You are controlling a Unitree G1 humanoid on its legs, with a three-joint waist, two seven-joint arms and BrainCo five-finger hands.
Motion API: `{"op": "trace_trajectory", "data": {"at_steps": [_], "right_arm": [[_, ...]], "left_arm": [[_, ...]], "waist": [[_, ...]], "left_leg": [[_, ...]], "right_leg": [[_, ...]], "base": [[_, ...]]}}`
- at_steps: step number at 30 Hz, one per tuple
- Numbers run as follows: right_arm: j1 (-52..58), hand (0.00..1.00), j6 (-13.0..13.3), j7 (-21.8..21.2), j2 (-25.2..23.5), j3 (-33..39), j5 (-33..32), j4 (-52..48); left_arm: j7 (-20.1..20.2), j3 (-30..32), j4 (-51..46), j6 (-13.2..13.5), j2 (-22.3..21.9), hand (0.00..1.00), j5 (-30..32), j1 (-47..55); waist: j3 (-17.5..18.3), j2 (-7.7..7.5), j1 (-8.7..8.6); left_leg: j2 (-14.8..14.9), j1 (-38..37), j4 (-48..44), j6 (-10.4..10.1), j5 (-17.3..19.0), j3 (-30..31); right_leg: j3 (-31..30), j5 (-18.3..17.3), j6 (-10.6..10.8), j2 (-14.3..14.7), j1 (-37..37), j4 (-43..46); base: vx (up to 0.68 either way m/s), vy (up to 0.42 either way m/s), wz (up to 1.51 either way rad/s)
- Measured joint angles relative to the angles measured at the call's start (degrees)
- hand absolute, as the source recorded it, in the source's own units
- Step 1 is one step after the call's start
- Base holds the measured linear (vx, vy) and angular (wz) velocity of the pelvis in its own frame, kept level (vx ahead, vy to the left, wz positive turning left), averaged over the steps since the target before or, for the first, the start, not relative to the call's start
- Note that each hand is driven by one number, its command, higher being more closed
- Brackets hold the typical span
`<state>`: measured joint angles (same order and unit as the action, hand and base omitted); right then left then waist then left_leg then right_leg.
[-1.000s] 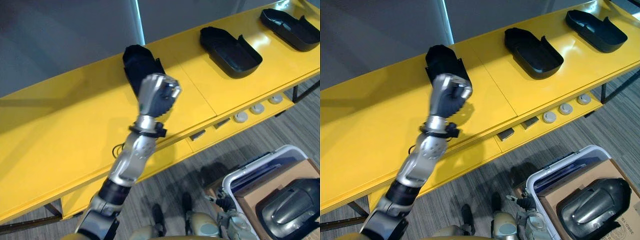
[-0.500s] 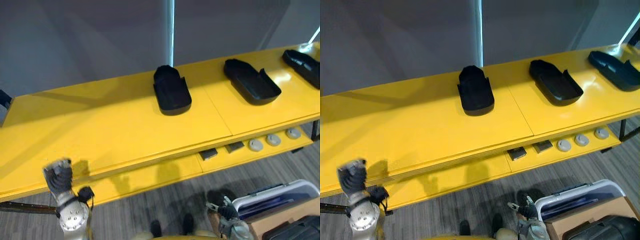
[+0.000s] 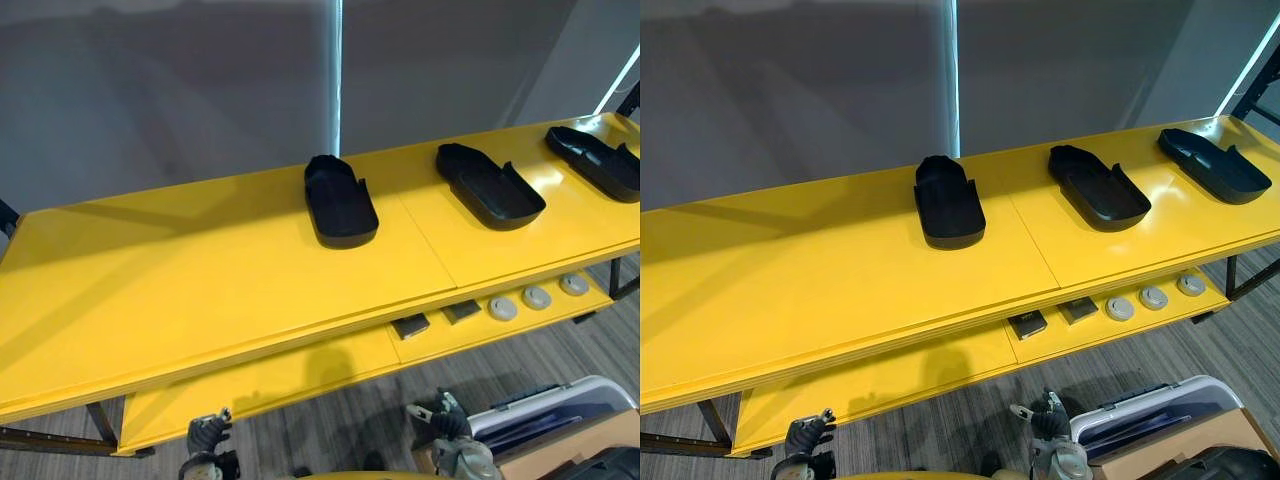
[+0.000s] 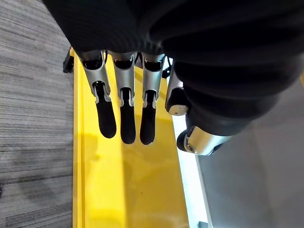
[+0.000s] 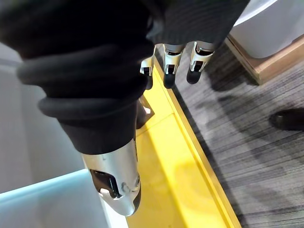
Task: Walk over and take plastic housings, then place them on the shelf
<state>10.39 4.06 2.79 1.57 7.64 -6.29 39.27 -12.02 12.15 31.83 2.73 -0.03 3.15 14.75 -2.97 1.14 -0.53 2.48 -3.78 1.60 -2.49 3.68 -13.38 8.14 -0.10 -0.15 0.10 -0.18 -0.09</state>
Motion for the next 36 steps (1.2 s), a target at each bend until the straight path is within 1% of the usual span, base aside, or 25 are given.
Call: {"op": "trace_trajectory", "data": {"at_steps": [1, 5, 12, 17, 20, 23, 24, 26, 27, 28, 29, 30, 31, 32, 33, 34, 35, 36], "right_arm": [[-0.08, 0.00, 0.01, 0.14, -0.08, 0.54, 0.00, 0.45], [-0.80, 0.00, 0.00, 0.86, 0.04, 1.06, 0.00, 2.67], [-1.06, 0.00, -0.01, 0.89, -0.04, 1.03, 0.07, 2.78], [-2.05, 0.00, -0.01, 1.13, -0.04, 1.03, 0.16, 2.76], [-2.84, 0.00, -0.01, 1.63, -0.04, 0.93, 0.46, 2.75], [-3.78, 0.00, -0.04, 2.08, -0.04, 0.78, 1.76, 2.71], [-4.17, 0.00, -0.04, 2.10, -0.05, 0.75, 2.17, 2.60], [-5.50, 0.00, -0.26, 2.25, -0.08, 0.39, 3.01, 2.51], [-6.64, 0.00, -0.45, 2.31, -0.11, 0.15, 3.68, 2.34], [-6.86, 0.00, -0.56, 2.46, -0.09, -0.43, 4.13, 2.18], [-7.55, 0.00, -0.60, 2.48, -0.04, -0.56, 4.19, 2.15], [-8.53, 0.00, -0.67, 2.44, -0.13, -1.02, 4.18, 2.10], [-8.10, 0.00, -0.67, 2.44, -0.36, -1.45, 4.17, 2.12], [-7.69, 0.00, -0.64, 2.42, -0.57, -1.60, 4.18, 2.11], [-7.07, 0.00, -0.59, 2.31, -1.16, -1.92, 4.19, 2.14], [-6.47, 0.00, -0.53, 2.17, -1.68, -2.20, 4.19, 2.31], [-6.40, 0.00, -0.53, 2.18, -1.88, -2.32, 4.23, 2.51], [-6.48, 0.00, -0.55, 2.18, -1.92, -2.80, 4.33, 2.66]], "left_arm": [[-0.69, -0.63, 0.16, 0.06, 0.04, 0.00, 0.38, -0.31], [-0.71, -1.55, 1.00, 0.06, 0.19, 0.00, 2.15, -0.75], [-0.61, -3.23, 2.65, 0.06, 0.39, 0.00, 2.26, -1.08], [-0.63, -3.23, 2.72, 0.06, 0.37, 0.00, 2.19, -1.48], [-0.66, -3.27, 3.59, 0.06, 0.35, 0.00, 2.17, -2.35], [-0.70, -3.26, 3.57, 0.08, 0.28, 0.00, 2.14, -2.57], [-0.73, -3.24, 3.56, 0.10, 0.28, 0.00, 2.13, -3.02], [-0.88, -3.11, 3.50, 0.30, 0.38, 0.00, 2.12, -4.81], [-0.94, -3.11, 3.44, 0.36, 0.52, 0.00, 2.12, -6.39], [-1.05, -3.08, 2.62, 0.34, 0.42, 0.00, 2.11, -7.85], [-1.24, -3.07, 1.45, 0.36, 0.23, 0.00, 2.11, -8.18], [-1.72, -3.11, 0.34, 0.57, 0.14, 0.00, 2.12, -9.29], [-1.88, -3.30, 0.21, 0.59, -0.02, 0.00, 2.12, -9.54], [-1.88, -3.48, 0.17, 0.58, -0.30, 0.00, 2.12, -9.32], [-1.90, -3.78, -0.40, 0.58, -0.30, 0.00, 2.11, -8.70], [-1.92, -3.74, -0.89, 0.61, -0.18, 0.00, 2.11, -7.93], [-1.99, -3.70, -0.91, 0.64, -0.10, 0.00, 2.04, -7.70], [-2.14, -3.75, -0.92, 0.62, -0.09, 0.00, 1.95, -7.55]], "waist": [[0.01, 0.01, 0.02], [0.02, 0.03, -0.11], [-0.04, 0.00, -0.12], [-0.77, -0.29, -0.09], [-1.04, -0.44, -0.01], [-1.26, -0.62, 0.00], [-1.60, -0.73, 0.04], [-2.84, -1.22, 0.42], [-4.10, -1.61, 1.03], [-4.33, -2.05, 1.31], [-4.45, -1.64, 1.35], [-5.61, -1.41, 1.47], [-5.84, -1.62, 1.49], [-5.85, -1.49, 1.48], [-5.40, -2.36, 1.48], [-5.02, -2.84, 1.81], [-4.90, -2.97, 2.06], [-4.33, -4.62, 3.18]], "left_leg": [[0.01, -0.09, 0.00, -0.01, 0.01, -0.15], [0.01, -0.91, 0.16, -0.01, 0.01, -0.59], [0.07, -0.96, -0.26, -0.01, 0.01, -0.60], [0.56, 0.71, -3.65, 0.04, 1.24, -0.36], [0.60, 1.20, -3.66, 0.07, 1.27, -1.53], [0.62, 1.43, -3.72, 0.24, 1.39, -4.15], [0.59, 1.86, -3.93, 0.38, 1.48, -5.02], [0.64, 3.24, -5.09, 0.82, 1.86, -7.07], [0.89, 4.76, -6.71, 1.10, 2.41, -8.24], [1.42, 7.21, -8.86, 1.90, 2.86, -9.20], [2.58, 8.51, -9.54, 3.01, 2.86, -9.85], [3.51, 9.21, -10.21, 3.53, 2.77, -10.20], [3.54, 8.96, -10.60, 3.65, 2.68, -9.65], [3.47, 8.92, -10.87, 3.66, 2.68, -9.16], [3.36, 9.15, -11.58, 3.65, 2.68, -8.35], [3.20, 10.44, -12.78, 3.61, 2.59, -7.50], [3.15, 11.39, -13.79, 3.64, 2.45, -7.13], [3.18, 13.66, -15.68, 3.55, 2.36, -7.00]], "right_leg": [[-0.16, 0.00, 0.00, 0.04, 0.00, -0.01], [-0.64, 0.01, -0.01, 0.16, 0.08, -0.03], [-0.64, 0.06, -0.06, 0.20, 0.27, 0.05], [-0.95, 0.15, -0.21, 0.31, -0.31, 0.81], [-2.49, 0.39, -0.29, 0.53, -1.63, 1.01], [-5.91, 1.14, 0.14, 0.98, -3.65, 1.44], [-7.04, 1.75, -0.15, 1.09, -4.58, 1.93], [-9.06, 2.74, 0.50, 1.23, -6.33, 2.58], [-10.37, 3.51, 1.20, 1.30, -7.84, 3.06], [-11.39, 5.26, 2.70, 1.47, -9.76, 3.04], [-11.80, 6.17, 4.40, 2.01, -10.70, 3.08], [-10.19, 1.05, 3.00, 1.66, -13.44, 13.06], [-8.78, -5.04, 2.61, 0.10, -14.47, 25.35], [-8.36, -7.11, 3.46, -0.77, -14.03, 29.72], [-8.32, -9.88, 4.81, -2.37, -12.36, 35.41], [-8.38, -11.71, 6.23, -3.59, -9.66, 37.09], [-8.36, -12.22, 6.77, -4.30, -8.29, 36.39], [-8.36, -14.16, 6.42, -5.39, -5.27, 30.87]], "base": [[0.02, -0.005, -0.08], [0.03, -0.005, -0.07], [0.00, -0.002, -0.01], [-0.03, -0.013, -0.04], [-0.06, -0.002, -0.24], [-0.05, 0.007, -0.52], [-0.06, 0.026, -0.69], [-0.07, 0.031, -0.59], [-0.13, 0.036, -0.54], [-0.15, 0.036, -0.50], [-0.14, 0.027, -0.28], [-0.09, 0.043, -0.02], [-0.06, 0.025, 0.14], [-0.02, -0.026, 0.32], [-0.03, -0.115, 0.39], [-0.03, -0.133, 0.42], [-0.04, -0.171, 0.34], [-0.07, -0.218, 0.12]]}}
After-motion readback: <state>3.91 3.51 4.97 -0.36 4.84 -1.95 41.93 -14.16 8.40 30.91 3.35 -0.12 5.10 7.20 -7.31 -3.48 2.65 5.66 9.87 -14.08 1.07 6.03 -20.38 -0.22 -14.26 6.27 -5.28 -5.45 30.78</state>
